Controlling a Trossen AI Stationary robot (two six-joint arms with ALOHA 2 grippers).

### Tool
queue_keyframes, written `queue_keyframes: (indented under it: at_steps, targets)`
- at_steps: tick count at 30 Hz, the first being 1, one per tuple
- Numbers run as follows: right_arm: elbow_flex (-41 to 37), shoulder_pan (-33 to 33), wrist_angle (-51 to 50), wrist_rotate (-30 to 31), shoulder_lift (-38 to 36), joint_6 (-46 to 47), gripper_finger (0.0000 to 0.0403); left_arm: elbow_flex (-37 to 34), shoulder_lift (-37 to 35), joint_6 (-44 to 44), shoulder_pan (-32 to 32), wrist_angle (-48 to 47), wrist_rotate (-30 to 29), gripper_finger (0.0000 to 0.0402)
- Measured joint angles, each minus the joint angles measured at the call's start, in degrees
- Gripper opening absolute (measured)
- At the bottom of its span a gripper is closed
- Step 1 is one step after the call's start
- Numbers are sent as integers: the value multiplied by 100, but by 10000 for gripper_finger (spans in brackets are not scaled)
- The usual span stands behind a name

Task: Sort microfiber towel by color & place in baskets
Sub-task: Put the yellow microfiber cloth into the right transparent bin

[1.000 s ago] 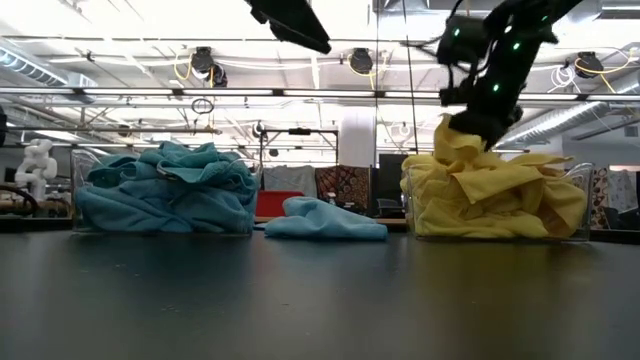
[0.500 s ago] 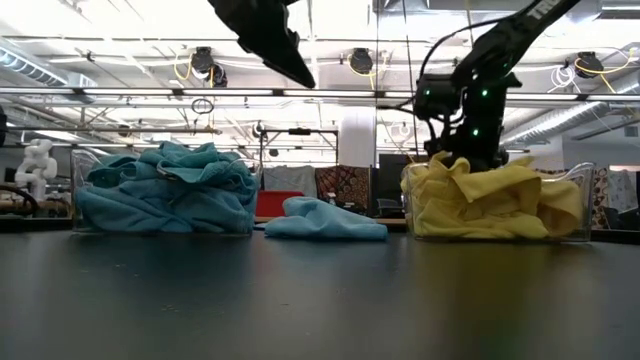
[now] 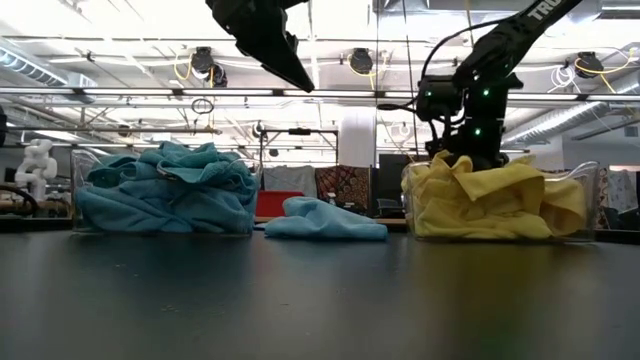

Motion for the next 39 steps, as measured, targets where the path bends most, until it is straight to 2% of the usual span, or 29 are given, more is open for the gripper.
queue_keyframes:
  at_steps: [4,13,18,23,31,39]
  targets:
    - [-20,10,-235,-116,-334,-2,25,0,0,0,0,2,0,206]
    - [-21,214,-479,-223,-1249,93,134,0,0,0,0,8,-36,206]
    - [-21,301,-587,-314,-1636,157,173,0,0,0,0,51,-44,206]
    - [-19,348,-859,-340,-1911,186,187,0,0,-2,0,70,-78,206]
    - [-13,348,-1400,-737,-2193,144,188,0,0,0,23,278,-175,206]
    - [-11,345,-2036,-805,-2308,106,188,0,0,0,160,686,-175,206]
